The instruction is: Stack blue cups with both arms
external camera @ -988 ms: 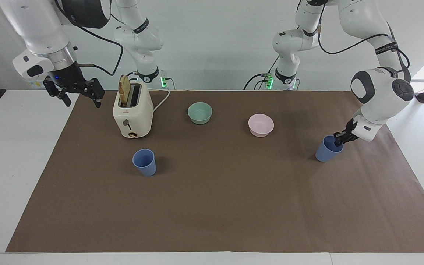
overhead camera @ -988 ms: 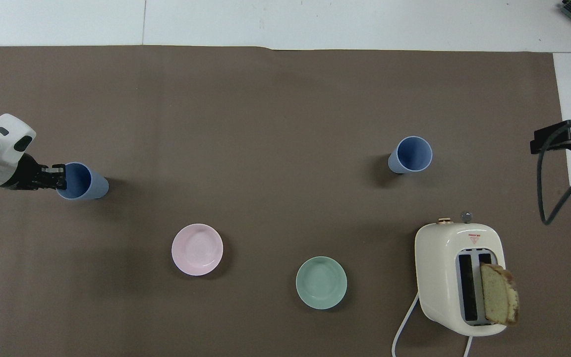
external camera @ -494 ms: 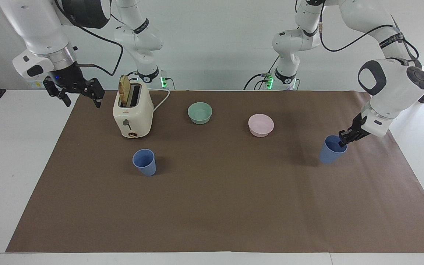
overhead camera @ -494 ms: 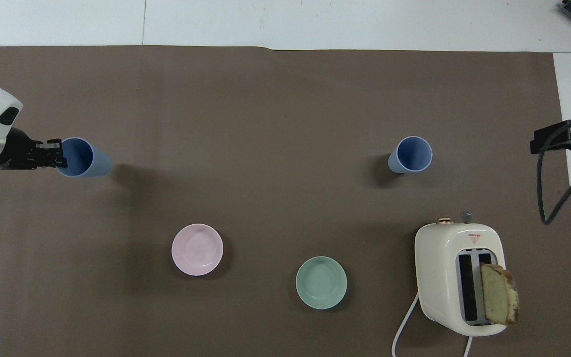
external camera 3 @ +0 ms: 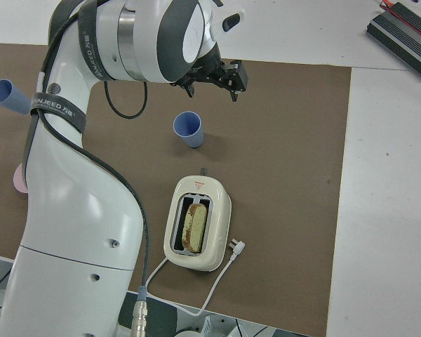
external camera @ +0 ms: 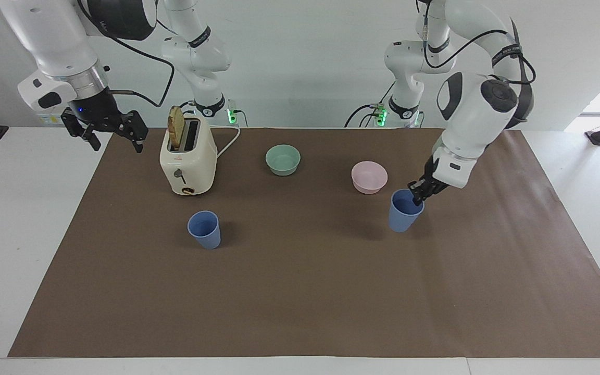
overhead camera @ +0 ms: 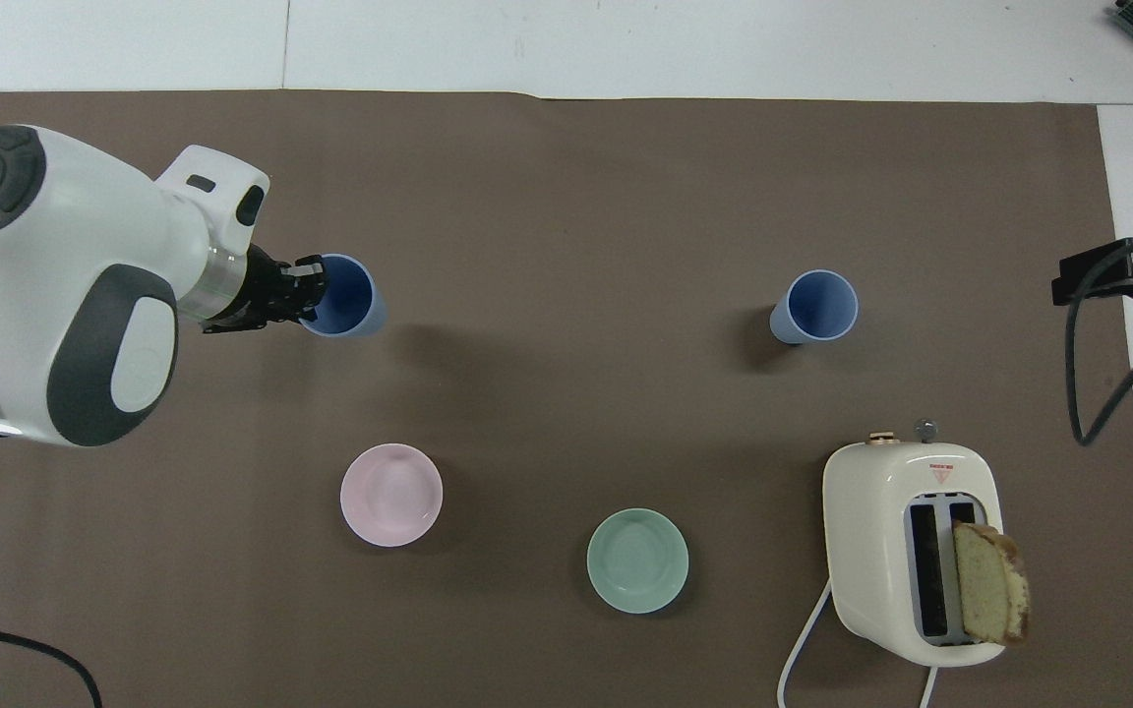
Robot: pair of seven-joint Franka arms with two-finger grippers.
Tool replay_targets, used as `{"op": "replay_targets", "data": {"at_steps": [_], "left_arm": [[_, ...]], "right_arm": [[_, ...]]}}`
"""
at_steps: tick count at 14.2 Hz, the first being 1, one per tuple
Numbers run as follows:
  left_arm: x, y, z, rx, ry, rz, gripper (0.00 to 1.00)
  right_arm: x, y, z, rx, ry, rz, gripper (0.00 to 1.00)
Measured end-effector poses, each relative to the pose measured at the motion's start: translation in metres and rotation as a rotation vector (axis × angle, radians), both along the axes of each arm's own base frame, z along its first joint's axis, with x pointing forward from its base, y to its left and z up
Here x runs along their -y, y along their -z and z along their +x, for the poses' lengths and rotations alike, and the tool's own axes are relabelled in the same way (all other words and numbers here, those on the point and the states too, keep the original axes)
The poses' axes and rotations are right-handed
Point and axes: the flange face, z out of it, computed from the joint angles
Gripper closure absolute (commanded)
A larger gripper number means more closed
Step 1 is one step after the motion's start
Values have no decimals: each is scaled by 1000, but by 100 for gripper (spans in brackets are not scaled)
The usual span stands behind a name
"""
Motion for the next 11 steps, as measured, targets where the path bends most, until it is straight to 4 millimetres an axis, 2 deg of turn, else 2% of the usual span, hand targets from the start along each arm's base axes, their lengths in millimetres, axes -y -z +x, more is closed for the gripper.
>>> {"op": "replay_targets", "data": {"at_steps": [3, 6, 11], "left_arm": [[56, 1, -17, 14, 2, -12, 100], [105, 19, -28, 30, 18, -27, 100], [136, 54, -31, 22, 49, -28, 100]], "right_arm": [[0, 0, 0, 0, 0, 0, 0], [0, 0, 0, 0, 0, 0, 0], [2, 0, 0, 0, 4, 0, 0]]}}
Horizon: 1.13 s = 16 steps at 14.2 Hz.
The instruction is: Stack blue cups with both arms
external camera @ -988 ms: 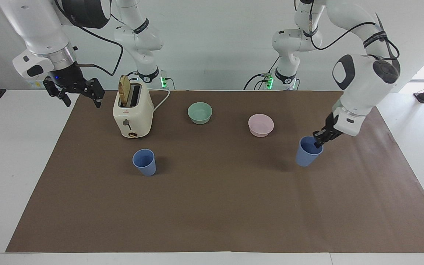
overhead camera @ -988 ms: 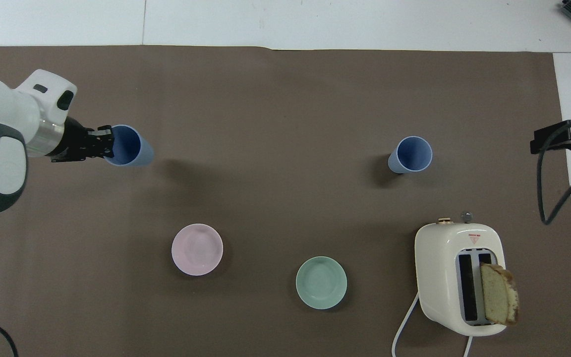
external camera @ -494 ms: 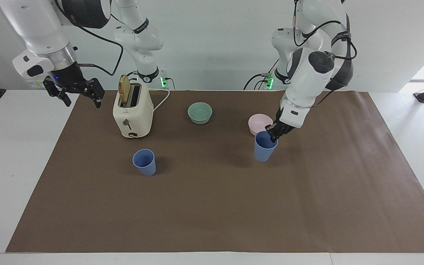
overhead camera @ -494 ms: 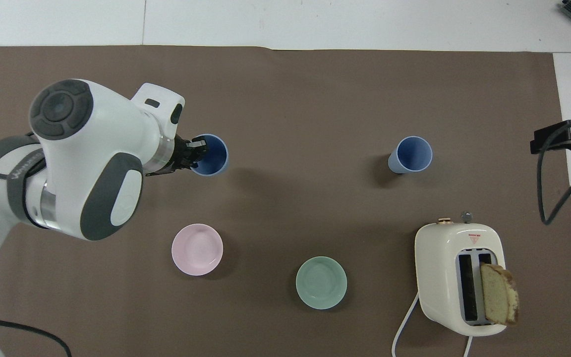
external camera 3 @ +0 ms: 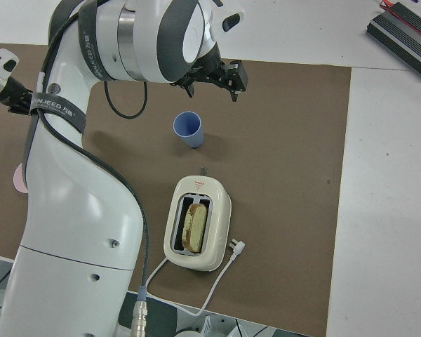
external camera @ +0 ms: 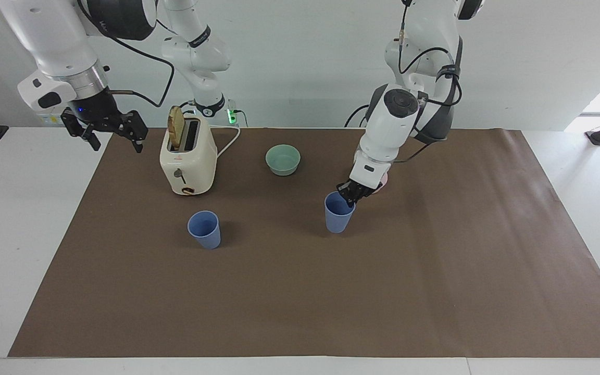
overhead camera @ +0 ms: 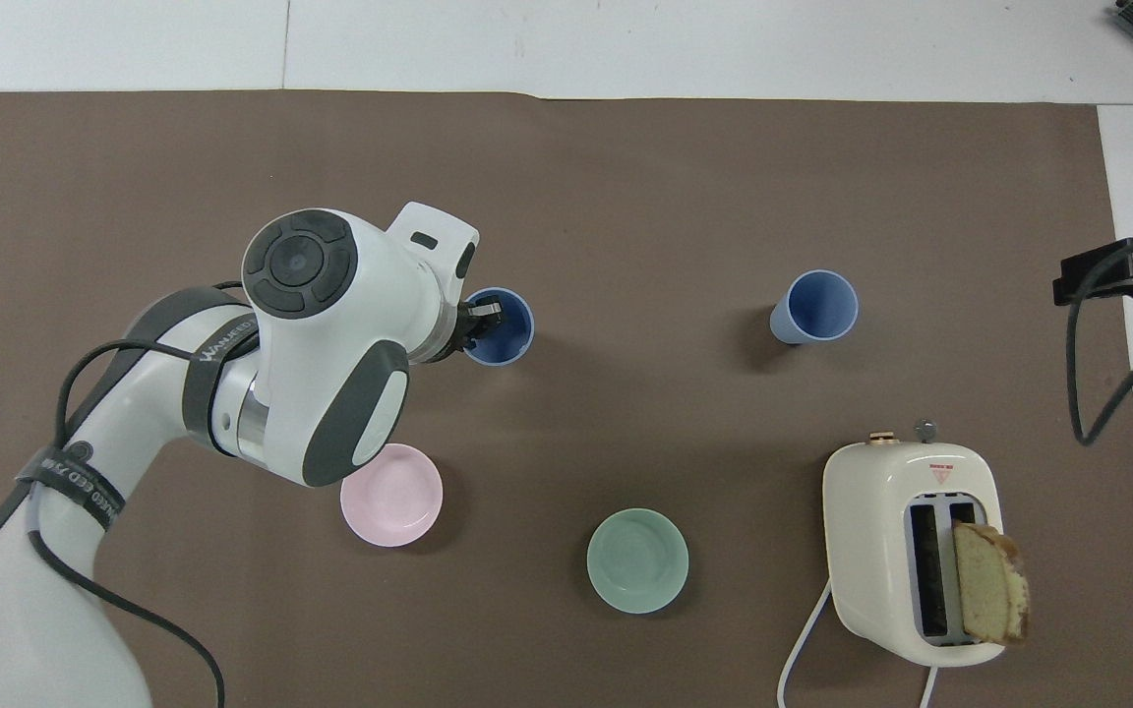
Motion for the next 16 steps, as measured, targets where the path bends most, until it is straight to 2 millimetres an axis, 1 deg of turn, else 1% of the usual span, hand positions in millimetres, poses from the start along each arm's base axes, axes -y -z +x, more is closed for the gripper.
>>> {"op": "replay_targets", "data": {"at_steps": [5, 10, 11, 13, 14, 16], "left_arm": [[17, 26, -11, -17, 29, 10, 100], [19, 35, -14, -16, 32, 10, 100], [20, 38, -14, -14, 33, 9, 98], [22, 42, -14, -15, 36, 10, 4], [23, 42, -14, -14, 36, 9, 0], [23, 42, -15, -14, 38, 9, 0]], "right_arm": [[-1, 0, 0, 0, -1, 0, 0], [-2, 0, 0, 0, -3, 0, 0], [-2, 0, 0, 0, -4, 0, 0], [-1, 0, 0, 0, -1, 0, 0], [0, 0, 0, 0, 0, 0, 0], [0, 0, 0, 0, 1, 0, 0]]}}
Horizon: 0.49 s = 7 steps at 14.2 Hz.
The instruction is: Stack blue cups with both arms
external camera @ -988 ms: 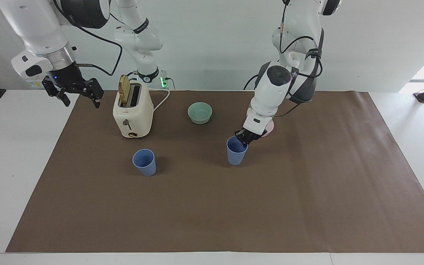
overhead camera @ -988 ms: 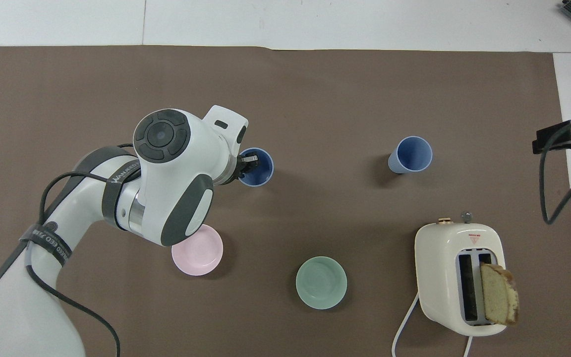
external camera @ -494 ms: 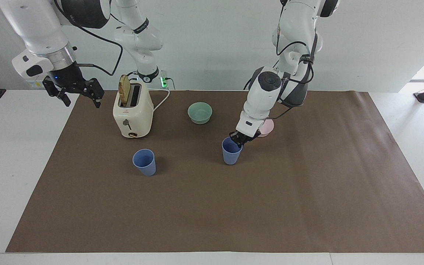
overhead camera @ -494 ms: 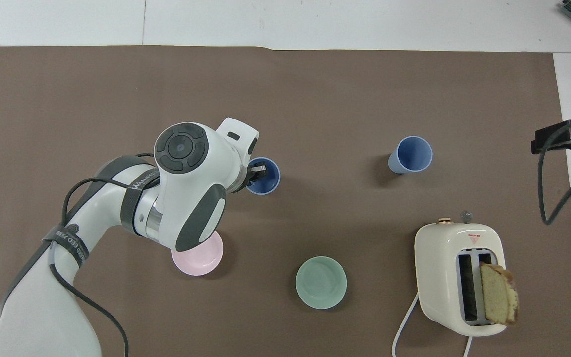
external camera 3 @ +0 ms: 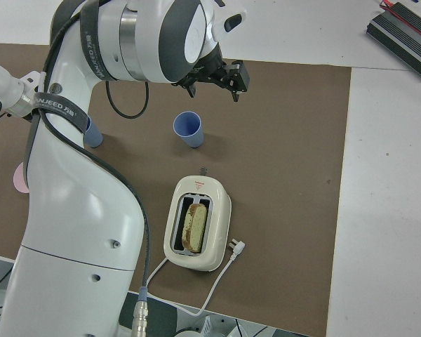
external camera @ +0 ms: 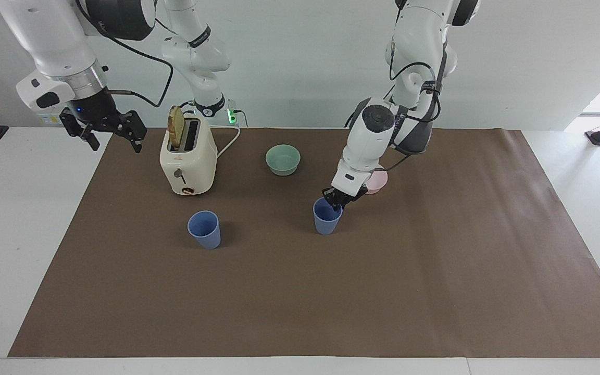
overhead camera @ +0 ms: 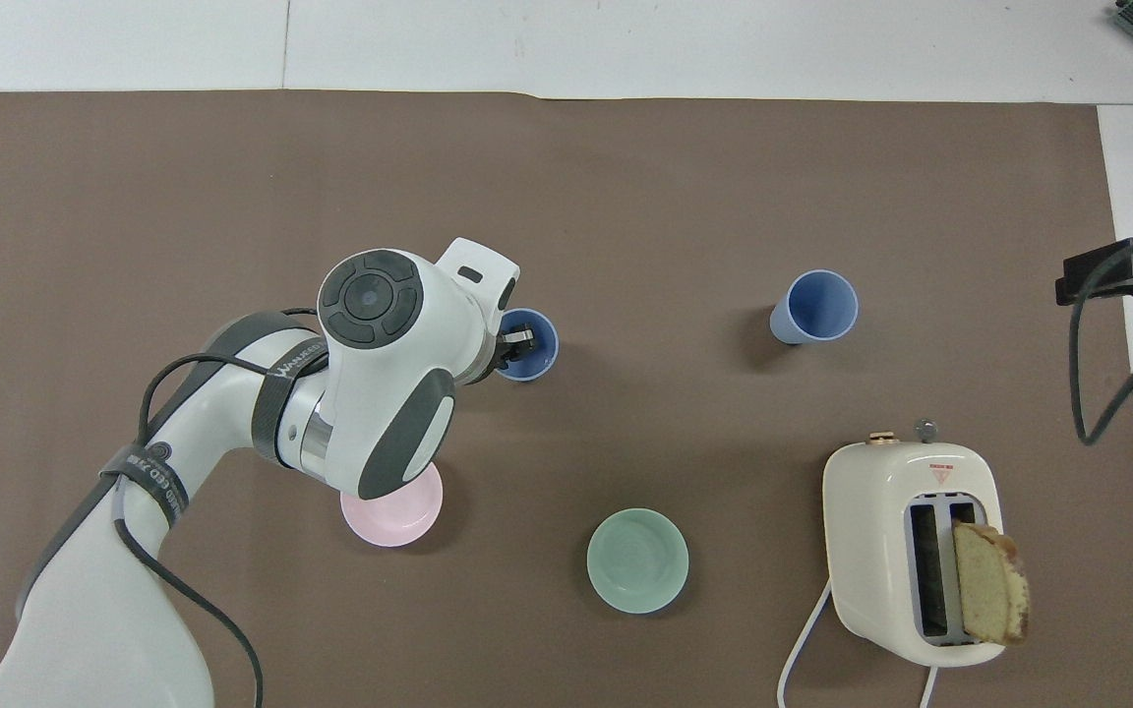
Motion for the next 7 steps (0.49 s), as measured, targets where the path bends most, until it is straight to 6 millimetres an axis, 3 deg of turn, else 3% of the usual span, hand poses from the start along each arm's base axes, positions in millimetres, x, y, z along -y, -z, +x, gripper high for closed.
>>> {"op": "replay_targets", "data": {"at_steps": [4, 7], "left_arm": [[-12, -15, 12, 34, -8, 17, 0], [-45, -48, 27, 66, 5, 51, 0]], "right_arm": [[-5, 2, 3, 17, -8, 9, 0], [-14, 26, 11, 64, -11, 77, 0]]}}
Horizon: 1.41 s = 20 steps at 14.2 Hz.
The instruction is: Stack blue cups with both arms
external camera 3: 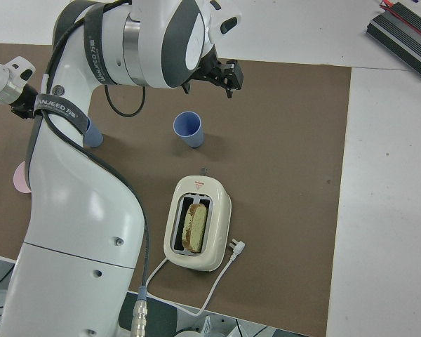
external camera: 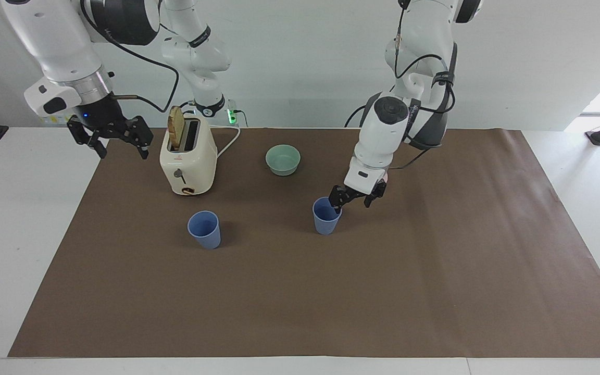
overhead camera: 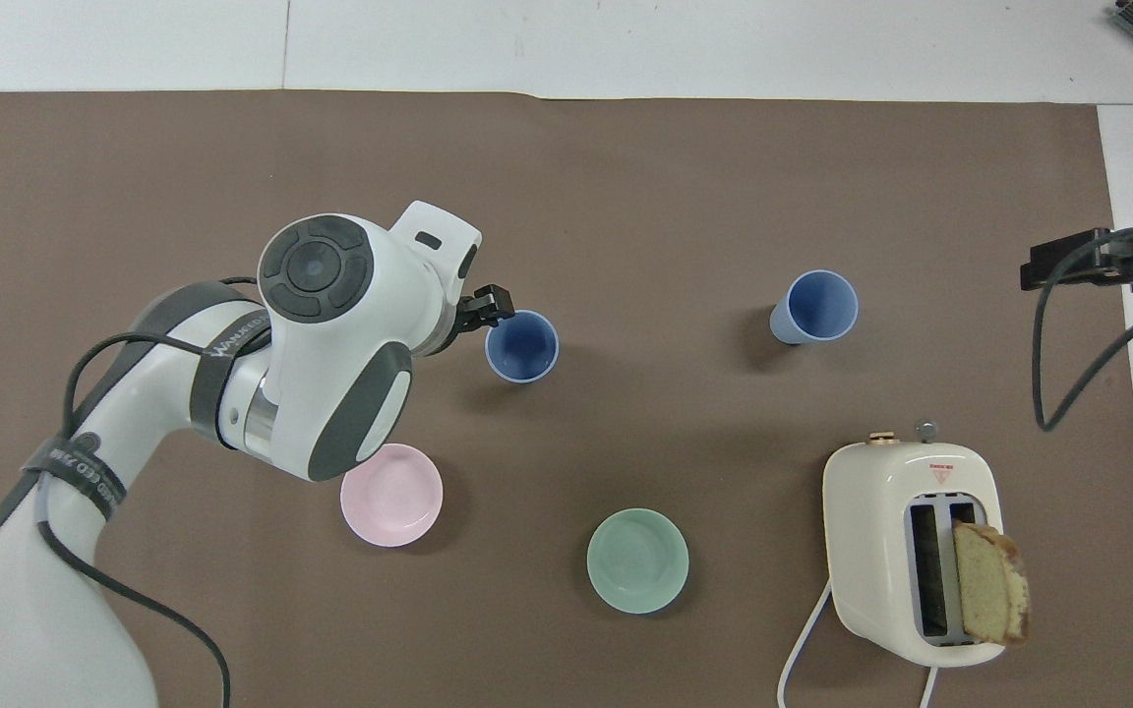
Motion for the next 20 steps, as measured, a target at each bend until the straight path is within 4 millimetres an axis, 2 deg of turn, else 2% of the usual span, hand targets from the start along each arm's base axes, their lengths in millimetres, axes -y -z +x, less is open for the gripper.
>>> {"op": "replay_targets", "data": {"at_steps": [2, 6, 8, 11, 14, 17, 20], "left_arm": [[-38, -24, 6, -6, 53, 21, 0], [-132, -74, 9, -36, 174, 58, 0], [-163, -87, 7, -46, 227, 66, 0], [-197, -100, 4, -51, 295, 73, 0], [-226, -120, -3, -52, 309, 76, 0], [-236, -151, -11, -48, 304, 77, 0], [-236, -186, -17, -46, 308, 77, 0]], "right_arm": [[-5, 32, 8, 27, -2, 13, 0], [-21, 110, 27, 5, -25, 23, 0], [-26, 140, 42, 29, -31, 29, 0], [-37, 175, 50, 24, -45, 35, 0], [-46, 204, 46, 12, -58, 36, 0], [-56, 217, 39, -15, -74, 36, 0], [-62, 225, 35, -32, -83, 36, 0]]}}
